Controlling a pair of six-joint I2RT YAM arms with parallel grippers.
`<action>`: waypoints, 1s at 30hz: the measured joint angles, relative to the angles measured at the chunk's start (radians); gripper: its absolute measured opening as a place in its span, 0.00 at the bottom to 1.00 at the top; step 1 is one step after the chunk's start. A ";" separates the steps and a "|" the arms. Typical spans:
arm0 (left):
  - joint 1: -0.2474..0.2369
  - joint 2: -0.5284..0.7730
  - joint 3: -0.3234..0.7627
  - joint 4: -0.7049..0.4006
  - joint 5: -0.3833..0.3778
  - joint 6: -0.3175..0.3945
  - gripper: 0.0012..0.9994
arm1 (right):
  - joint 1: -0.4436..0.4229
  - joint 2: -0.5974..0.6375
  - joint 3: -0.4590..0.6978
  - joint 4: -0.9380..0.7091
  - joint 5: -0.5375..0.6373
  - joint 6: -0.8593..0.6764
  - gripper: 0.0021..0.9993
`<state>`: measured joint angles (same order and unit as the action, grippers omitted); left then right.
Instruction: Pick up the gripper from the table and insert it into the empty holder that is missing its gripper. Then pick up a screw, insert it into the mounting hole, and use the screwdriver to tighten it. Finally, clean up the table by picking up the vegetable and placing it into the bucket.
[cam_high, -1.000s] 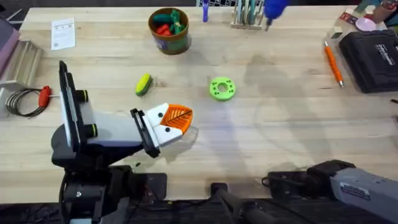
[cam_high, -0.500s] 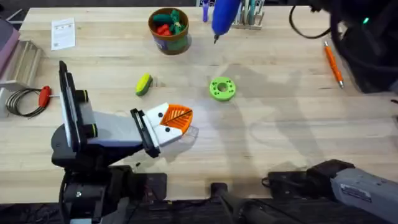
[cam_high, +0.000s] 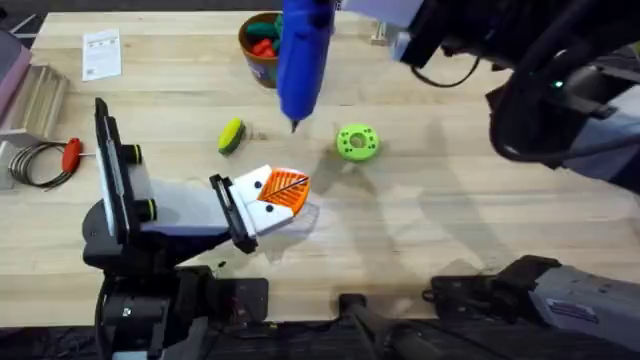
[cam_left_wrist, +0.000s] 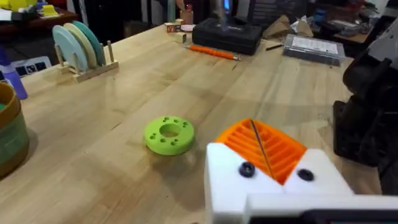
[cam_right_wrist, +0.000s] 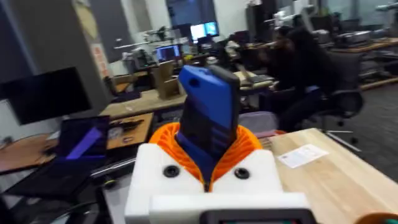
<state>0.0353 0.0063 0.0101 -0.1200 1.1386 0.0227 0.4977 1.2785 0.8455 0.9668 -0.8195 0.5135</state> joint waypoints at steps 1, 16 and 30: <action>0.000 0.000 0.000 0.000 0.000 0.000 0.01 | 0.012 0.000 0.000 0.004 -0.003 0.004 0.02; 0.000 0.000 0.000 0.000 -0.001 0.000 0.01 | 0.166 0.055 -0.002 0.066 -0.040 -0.144 0.02; 0.000 0.000 0.000 0.000 -0.001 0.000 0.01 | 0.204 0.111 -0.002 0.118 -0.103 -0.207 0.02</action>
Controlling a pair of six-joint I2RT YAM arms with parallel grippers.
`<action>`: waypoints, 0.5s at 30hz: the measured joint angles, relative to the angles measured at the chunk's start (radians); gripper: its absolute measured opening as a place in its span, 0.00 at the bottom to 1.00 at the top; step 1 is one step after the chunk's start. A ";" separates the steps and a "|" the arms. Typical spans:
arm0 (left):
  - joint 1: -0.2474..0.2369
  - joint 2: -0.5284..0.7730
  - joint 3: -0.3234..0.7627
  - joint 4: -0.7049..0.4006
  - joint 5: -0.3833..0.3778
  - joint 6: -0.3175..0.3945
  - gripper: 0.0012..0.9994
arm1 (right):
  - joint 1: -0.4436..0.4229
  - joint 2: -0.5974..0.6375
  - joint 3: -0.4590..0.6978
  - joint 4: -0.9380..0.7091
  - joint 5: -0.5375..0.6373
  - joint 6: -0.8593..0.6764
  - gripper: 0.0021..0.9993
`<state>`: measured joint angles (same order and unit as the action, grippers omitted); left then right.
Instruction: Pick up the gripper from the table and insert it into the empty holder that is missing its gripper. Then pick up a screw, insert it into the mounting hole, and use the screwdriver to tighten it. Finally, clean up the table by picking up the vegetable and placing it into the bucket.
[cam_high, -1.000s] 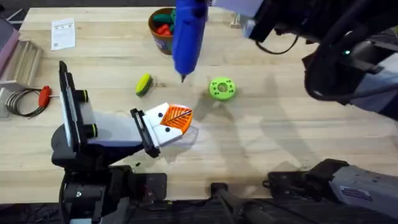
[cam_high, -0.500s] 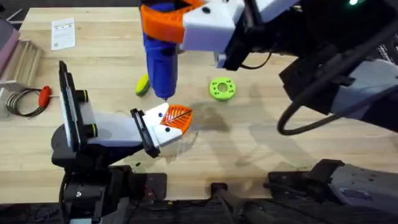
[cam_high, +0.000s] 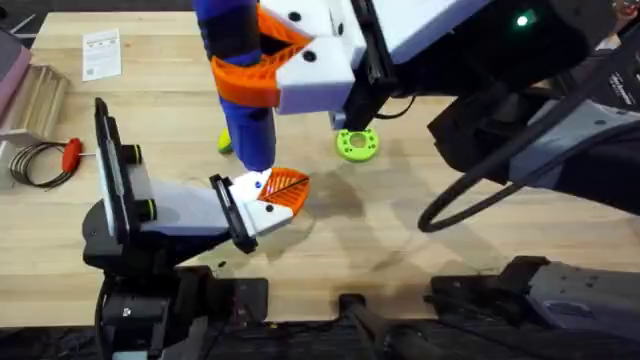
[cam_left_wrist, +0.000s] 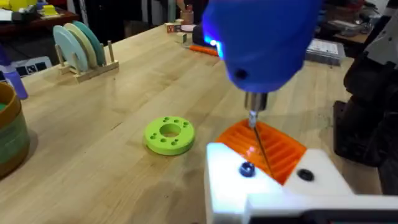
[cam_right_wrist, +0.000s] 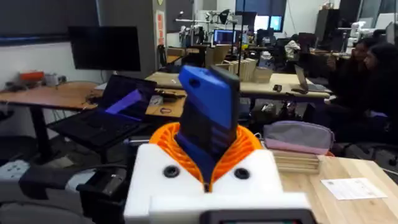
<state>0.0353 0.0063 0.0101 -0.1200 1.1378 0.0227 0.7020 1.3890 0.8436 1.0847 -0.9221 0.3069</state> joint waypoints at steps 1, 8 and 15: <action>0.000 0.000 0.000 0.000 0.000 0.000 0.01 | 0.000 0.001 0.000 0.001 -0.007 -0.003 0.02; 0.000 0.000 0.000 0.000 0.000 0.000 0.01 | 0.009 0.001 0.000 0.009 -0.038 -0.031 0.02; 0.000 0.000 0.000 0.000 0.000 0.000 0.01 | 0.023 0.014 0.000 0.023 -0.045 -0.047 0.02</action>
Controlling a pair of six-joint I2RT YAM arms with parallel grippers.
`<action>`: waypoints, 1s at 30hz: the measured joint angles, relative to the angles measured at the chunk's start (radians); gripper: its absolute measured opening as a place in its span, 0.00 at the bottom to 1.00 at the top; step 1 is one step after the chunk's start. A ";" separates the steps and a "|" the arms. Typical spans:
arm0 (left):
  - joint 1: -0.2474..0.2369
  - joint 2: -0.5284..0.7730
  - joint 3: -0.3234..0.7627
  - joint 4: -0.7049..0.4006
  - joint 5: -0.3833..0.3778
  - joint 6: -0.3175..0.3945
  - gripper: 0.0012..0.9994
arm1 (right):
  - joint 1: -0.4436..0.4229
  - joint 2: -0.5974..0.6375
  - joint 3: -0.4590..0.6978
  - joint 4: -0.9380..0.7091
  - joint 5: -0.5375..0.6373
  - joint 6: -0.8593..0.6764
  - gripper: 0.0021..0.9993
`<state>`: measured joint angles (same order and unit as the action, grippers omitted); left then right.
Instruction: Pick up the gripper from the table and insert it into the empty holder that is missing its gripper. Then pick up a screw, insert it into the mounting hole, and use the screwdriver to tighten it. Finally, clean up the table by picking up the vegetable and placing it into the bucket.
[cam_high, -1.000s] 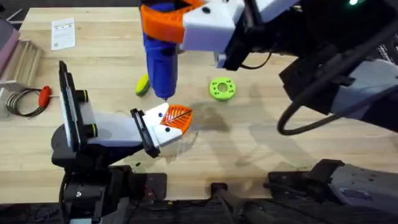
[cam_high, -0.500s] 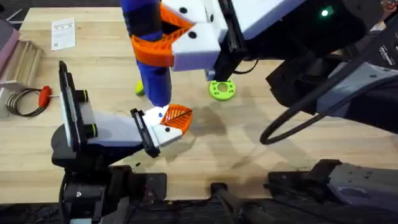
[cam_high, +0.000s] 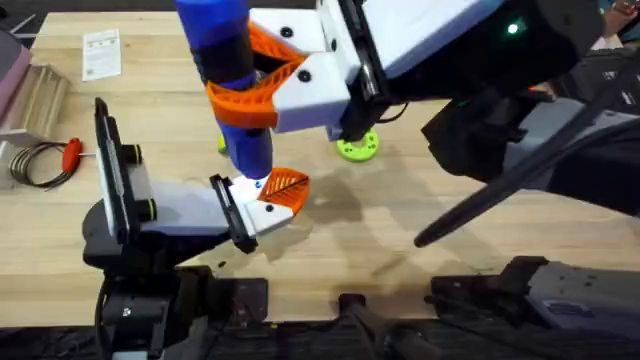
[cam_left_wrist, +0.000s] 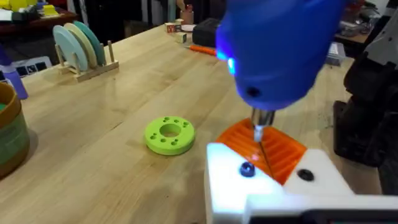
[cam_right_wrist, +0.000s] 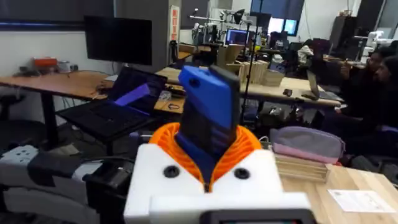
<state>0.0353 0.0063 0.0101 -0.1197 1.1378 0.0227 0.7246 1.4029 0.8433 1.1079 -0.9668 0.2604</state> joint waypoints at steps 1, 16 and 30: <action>0.000 0.000 0.000 0.000 0.000 0.000 0.01 | 0.000 0.002 0.000 0.000 0.000 0.000 0.02; 0.000 0.000 0.000 0.000 0.000 0.000 0.01 | 0.017 0.022 0.000 0.004 0.000 -0.014 0.02; 0.000 0.000 0.000 0.000 0.000 0.000 0.01 | 0.018 0.035 0.000 -0.001 0.000 -0.024 0.02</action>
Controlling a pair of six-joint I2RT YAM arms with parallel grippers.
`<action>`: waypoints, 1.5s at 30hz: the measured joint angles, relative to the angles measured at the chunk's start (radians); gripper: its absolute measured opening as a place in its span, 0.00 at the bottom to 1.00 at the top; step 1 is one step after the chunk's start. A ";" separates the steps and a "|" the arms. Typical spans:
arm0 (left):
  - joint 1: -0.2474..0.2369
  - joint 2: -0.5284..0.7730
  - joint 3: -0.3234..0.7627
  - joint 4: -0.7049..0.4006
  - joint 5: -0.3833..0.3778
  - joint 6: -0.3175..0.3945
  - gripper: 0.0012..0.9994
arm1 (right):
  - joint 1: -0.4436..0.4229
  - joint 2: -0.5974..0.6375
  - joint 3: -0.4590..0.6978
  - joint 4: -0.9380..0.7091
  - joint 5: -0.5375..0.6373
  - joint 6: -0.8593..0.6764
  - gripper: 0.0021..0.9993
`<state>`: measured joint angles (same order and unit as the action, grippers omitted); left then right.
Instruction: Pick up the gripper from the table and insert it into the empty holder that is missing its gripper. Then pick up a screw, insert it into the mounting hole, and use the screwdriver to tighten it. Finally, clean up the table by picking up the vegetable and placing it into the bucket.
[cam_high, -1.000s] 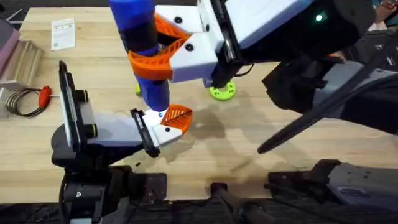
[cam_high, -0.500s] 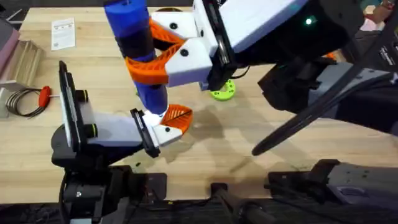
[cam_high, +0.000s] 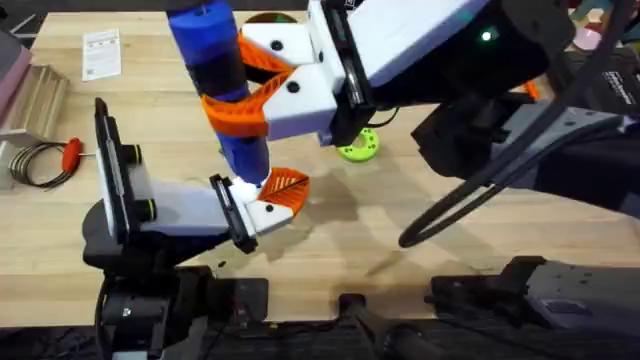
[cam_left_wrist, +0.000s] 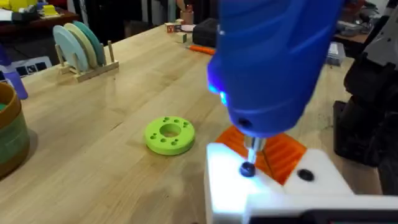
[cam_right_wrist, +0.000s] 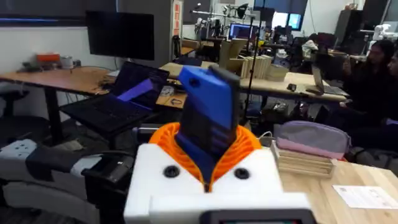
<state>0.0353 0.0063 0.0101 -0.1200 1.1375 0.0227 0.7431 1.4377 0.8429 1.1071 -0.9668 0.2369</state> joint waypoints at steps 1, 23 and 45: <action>0.000 0.000 0.000 0.000 0.000 0.000 0.01 | 0.001 0.003 0.000 0.001 0.000 0.000 0.02; 0.000 0.000 0.000 0.000 0.000 0.000 0.01 | 0.003 0.014 0.000 0.000 0.000 -0.003 0.02; 0.000 0.000 0.000 0.000 0.000 0.000 0.01 | 0.003 0.014 0.000 -0.002 -0.020 -0.022 0.02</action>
<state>0.0353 0.0063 0.0101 -0.1199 1.1374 0.0227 0.7460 1.4517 0.8429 1.1052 -0.9867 0.2153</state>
